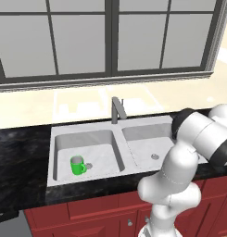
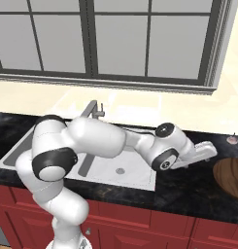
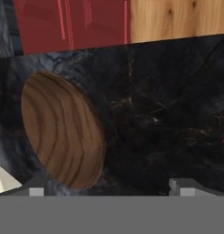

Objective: Pick the mug and place it in the sink. Pick the bowl and place it in the open cabinet and then close the cabinet.

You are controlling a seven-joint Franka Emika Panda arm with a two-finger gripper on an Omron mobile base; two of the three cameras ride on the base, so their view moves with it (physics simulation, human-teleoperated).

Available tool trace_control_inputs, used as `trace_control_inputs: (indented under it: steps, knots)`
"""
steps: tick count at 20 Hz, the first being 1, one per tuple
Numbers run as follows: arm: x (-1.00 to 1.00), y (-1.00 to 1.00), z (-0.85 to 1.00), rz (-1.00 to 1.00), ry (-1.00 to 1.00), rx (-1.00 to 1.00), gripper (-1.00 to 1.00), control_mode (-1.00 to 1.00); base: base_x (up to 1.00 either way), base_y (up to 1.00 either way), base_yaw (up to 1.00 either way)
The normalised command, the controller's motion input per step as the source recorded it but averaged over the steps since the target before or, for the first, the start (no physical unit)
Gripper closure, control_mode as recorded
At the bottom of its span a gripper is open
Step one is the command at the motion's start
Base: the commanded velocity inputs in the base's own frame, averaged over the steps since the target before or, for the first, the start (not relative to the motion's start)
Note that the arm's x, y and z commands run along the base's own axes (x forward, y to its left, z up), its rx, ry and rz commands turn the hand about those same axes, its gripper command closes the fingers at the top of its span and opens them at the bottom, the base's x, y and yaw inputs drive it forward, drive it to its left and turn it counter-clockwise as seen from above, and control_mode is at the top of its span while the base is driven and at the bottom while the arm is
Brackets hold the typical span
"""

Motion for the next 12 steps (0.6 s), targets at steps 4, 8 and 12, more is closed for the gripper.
trace_control_inputs:
  steps: [4,8,12]
  knots:
    - [-0.03,-0.10,0.01,-0.20,0.01,0.12,-1.00,-1.00,0.00,0.00,0.00]
    - [-0.01,-0.04,0.00,-0.14,0.02,0.08,-1.00,-1.00,0.00,0.00,0.00]
    - [0.00,0.00,-0.01,-0.01,0.00,0.02,-1.00,-1.00,0.00,0.00,0.00]
